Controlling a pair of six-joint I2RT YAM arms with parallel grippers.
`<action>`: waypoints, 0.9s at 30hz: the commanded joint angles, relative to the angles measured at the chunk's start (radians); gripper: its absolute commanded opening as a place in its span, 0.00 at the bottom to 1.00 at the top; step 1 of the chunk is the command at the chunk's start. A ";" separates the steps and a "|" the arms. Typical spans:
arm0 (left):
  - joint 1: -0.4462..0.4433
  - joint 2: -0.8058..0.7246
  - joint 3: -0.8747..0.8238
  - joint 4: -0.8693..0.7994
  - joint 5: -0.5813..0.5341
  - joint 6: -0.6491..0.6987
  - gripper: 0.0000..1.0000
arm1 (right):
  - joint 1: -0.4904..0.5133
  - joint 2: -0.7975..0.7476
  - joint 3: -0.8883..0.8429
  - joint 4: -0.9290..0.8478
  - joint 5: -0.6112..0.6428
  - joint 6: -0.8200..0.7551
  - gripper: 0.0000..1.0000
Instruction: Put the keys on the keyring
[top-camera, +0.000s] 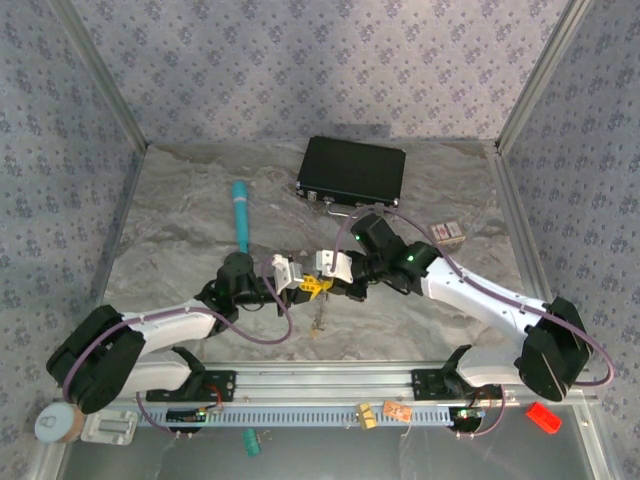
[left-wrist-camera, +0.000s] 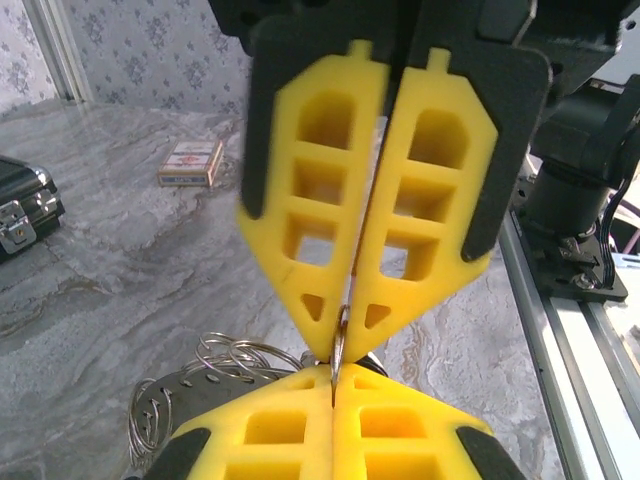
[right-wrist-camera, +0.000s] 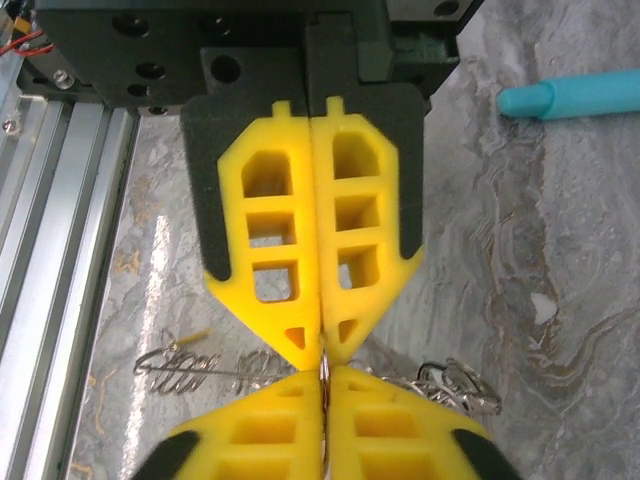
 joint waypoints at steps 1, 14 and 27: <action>-0.007 -0.012 0.002 0.087 0.025 -0.022 0.00 | -0.046 -0.087 -0.060 0.122 -0.093 0.074 0.22; -0.007 0.070 -0.043 0.326 0.047 -0.115 0.00 | -0.105 -0.122 -0.225 0.360 -0.199 0.269 0.31; -0.010 0.100 -0.044 0.393 0.054 -0.132 0.00 | -0.118 -0.068 -0.203 0.355 -0.238 0.256 0.05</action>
